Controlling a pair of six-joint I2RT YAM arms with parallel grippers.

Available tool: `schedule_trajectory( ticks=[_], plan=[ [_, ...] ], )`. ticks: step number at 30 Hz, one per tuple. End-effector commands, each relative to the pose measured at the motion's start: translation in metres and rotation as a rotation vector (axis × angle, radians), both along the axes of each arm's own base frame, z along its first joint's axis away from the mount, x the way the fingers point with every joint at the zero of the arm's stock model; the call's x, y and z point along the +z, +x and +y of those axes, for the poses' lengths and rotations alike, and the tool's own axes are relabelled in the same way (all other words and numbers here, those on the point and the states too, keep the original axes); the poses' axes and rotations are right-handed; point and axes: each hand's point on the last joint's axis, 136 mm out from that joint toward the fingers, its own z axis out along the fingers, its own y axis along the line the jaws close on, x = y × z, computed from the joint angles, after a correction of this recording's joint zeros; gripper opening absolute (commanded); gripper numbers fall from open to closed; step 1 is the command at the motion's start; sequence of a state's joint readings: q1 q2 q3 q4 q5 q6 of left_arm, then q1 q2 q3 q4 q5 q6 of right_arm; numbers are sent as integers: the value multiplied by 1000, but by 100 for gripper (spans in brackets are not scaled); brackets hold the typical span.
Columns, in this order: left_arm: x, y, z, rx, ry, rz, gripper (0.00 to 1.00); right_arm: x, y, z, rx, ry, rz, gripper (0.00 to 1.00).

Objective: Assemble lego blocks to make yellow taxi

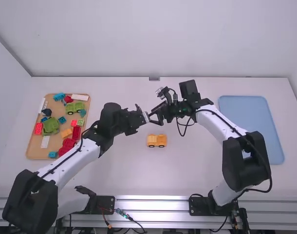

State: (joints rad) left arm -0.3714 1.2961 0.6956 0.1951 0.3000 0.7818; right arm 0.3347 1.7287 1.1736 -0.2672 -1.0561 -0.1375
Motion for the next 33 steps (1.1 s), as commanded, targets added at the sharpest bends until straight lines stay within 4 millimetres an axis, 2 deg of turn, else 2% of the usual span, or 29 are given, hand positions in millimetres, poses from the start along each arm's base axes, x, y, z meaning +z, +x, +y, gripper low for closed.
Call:
schedule_trajectory(
  ticks=[1, 6, 11, 16, 23, 29, 32, 33],
  plan=[
    [-1, 2, -8, -10, -4, 1, 2, 7, 3, 5, 13, 15, -17, 93],
    [4, 5, -9, -1, -32, -4, 2, 1, 8, 2, -18, -18, -19, 91],
    [8, -1, -19, -57, -63, -5, 2, 0, 15, 2, -43, -34, -43, 84],
    [11, -1, -25, -41, -72, -10, 1, -1, 18, 1, -62, -43, -43, 80],
    [13, 1, -25, -26, -81, -14, 2, -1, 14, 9, -45, -45, -53, 75],
    [12, 3, -22, -5, -79, -13, 2, -1, 11, 13, -32, -44, -53, 60],
    [12, 3, -22, -4, -78, -13, 2, -1, 11, 13, -32, -44, -52, 59],
    [12, 4, -21, -1, -78, -13, 2, 0, 10, 13, -30, -42, -51, 53]
  ],
)
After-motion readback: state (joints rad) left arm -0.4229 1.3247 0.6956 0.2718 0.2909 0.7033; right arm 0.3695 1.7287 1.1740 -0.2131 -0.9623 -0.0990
